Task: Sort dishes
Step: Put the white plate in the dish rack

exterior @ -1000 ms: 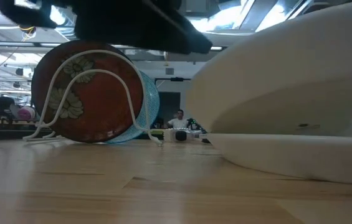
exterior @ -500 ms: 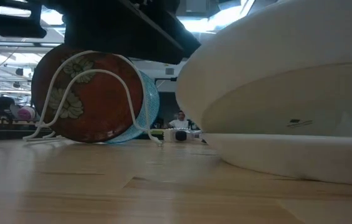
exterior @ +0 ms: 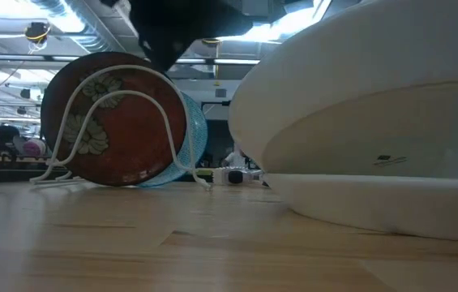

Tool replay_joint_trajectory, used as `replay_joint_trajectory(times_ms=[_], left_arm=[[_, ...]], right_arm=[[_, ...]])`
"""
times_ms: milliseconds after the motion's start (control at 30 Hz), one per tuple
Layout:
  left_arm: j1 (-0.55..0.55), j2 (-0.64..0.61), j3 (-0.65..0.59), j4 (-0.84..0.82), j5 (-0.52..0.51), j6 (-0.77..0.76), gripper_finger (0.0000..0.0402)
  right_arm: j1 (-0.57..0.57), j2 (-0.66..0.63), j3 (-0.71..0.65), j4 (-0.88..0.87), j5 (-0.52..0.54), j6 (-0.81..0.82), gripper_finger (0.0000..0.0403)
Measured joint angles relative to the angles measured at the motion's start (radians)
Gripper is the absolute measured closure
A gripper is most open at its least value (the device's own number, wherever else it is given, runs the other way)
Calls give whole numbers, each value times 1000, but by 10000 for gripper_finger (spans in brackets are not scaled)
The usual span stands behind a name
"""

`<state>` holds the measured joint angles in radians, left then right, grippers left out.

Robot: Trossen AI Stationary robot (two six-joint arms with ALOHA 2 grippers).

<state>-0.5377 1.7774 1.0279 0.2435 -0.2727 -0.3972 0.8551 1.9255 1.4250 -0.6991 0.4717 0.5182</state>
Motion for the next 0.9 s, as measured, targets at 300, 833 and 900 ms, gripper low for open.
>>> replay_joint_trajectory(times_ms=[300, 833, 900], left_arm=[[13, -20, 0, -136, 30, -876, 218], [139, -19, 0, -207, 60, -1463, 218], [146, -18, 0, -208, 66, -1486, 218]], right_arm=[[0, -1, 0, 1, -3, -1, 374], [2, -1, 0, 1, 1, -19, 376], [2, -1, 0, 1, 7, -23, 376]])
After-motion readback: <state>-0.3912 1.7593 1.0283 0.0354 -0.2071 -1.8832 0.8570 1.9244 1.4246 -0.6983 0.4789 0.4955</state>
